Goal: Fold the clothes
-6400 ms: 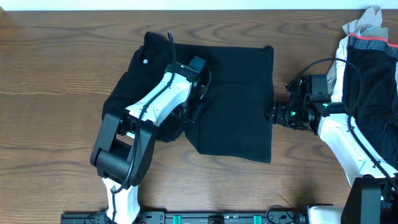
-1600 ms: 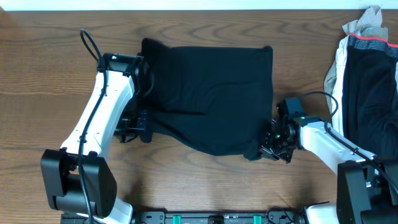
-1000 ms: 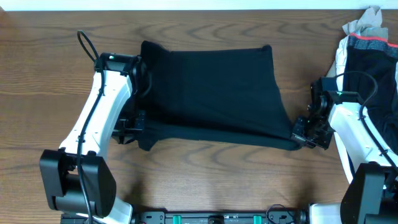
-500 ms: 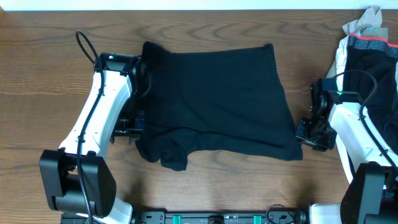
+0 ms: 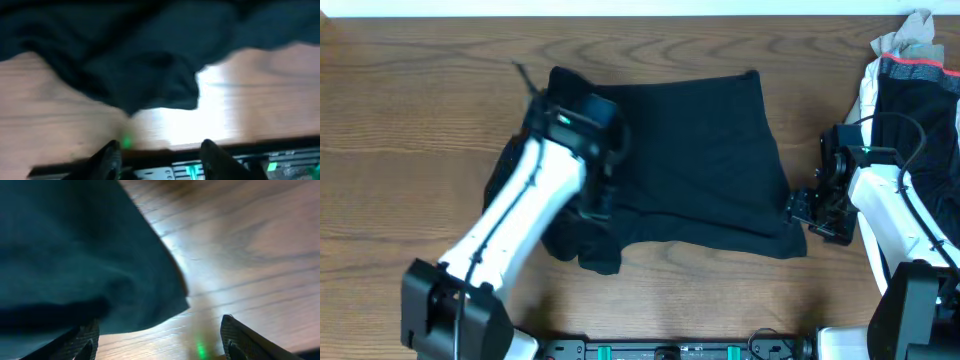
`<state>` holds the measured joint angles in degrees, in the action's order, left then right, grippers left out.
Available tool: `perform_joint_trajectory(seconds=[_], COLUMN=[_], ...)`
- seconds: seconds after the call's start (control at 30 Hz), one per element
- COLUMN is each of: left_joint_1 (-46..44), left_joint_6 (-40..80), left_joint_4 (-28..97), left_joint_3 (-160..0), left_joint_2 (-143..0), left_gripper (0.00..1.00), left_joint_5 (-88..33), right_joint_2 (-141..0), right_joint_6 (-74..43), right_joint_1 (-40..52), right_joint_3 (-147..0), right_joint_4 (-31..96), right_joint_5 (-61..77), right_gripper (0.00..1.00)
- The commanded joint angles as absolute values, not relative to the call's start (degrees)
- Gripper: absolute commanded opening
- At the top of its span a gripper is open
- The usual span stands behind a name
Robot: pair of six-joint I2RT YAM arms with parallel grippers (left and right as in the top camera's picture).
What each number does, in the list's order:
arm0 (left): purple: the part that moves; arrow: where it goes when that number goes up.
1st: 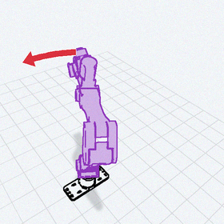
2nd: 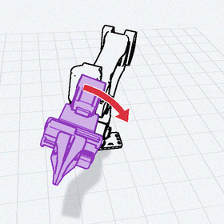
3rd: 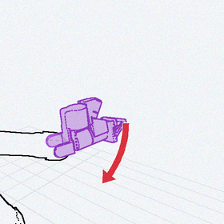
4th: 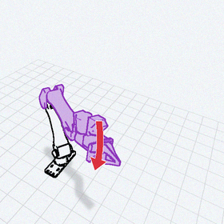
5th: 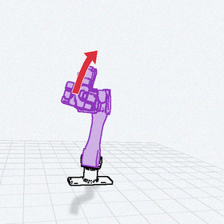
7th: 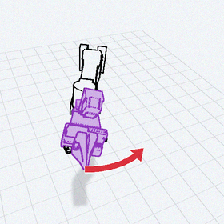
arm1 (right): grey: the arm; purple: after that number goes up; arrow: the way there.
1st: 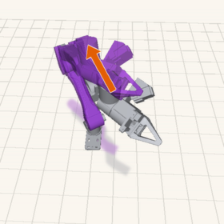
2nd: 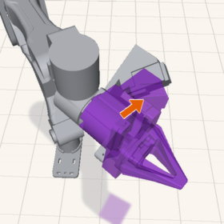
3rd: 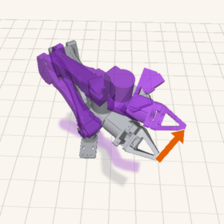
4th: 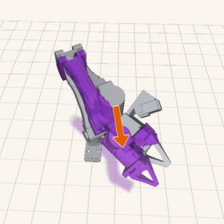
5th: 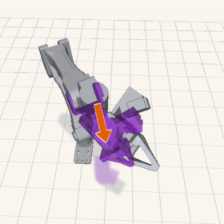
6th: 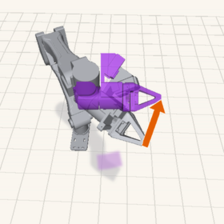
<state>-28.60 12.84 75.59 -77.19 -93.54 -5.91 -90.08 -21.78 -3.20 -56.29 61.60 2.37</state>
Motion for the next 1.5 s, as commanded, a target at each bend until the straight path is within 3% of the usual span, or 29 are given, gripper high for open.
perform_joint_trajectory(seconds=[0.0, 0.27, 0.5, 0.73, 0.8, 0.97, 1.03, 1.47], left_joint_1=[-34.17, -38.81, -38.17, -38.17, -38.17, -38.17, -38.17, -37.85], left_joint_6=[18.48, 20.93, 19.55, 19.16, 19.16, 19.22, 19.25, 20.95], left_joint_4=[72.38, 54.87, 47.31, 45.01, 44.77, 44.21, 44.25, 71.77], left_joint_3=[-71.05, -55.42, -51.0, -50.96, -50.94, -50.96, -50.98, -63.83], left_joint_2=[-93.23, -93.67, -94.41, -94.54, -95.04, -97.47, -98.19, -89.86], left_gripper=[0.62, 0.78, 0.78, 0.33, 0.25, 0.19, 0.07, 0.06], left_joint_5=[-7.31, -13.8, -14.15, -14.15, -14.15, -14.22, -15.03, -17.02], right_joint_2=[-89.47, -89.47, -89.47, -89.47, -89.47, -89.47, -89.47, -89.47], right_joint_6=[-20.88, -20.47, -20.03, -20.03, -20.01, -20.01, -19.99, -16.16], right_joint_1=[-3.6, -3.6, -3.6, -3.6, -3.6, -3.6, -3.6, -3.57], right_joint_3=[-56.58, -56.58, -56.58, -56.58, -56.58, -56.58, -56.58, -56.55], right_joint_4=[61.1, 60.47, 60.47, 60.73, 60.9, 60.99, 61.1, 64.16], right_joint_5=[6.42, 8.1, 9.78, 9.96, 9.96, 9.96, 9.96, 11.66], right_gripper=[0.77, 0.78, 0.78, 0.78, 0.78, 0.78, 0.78, 0.71])
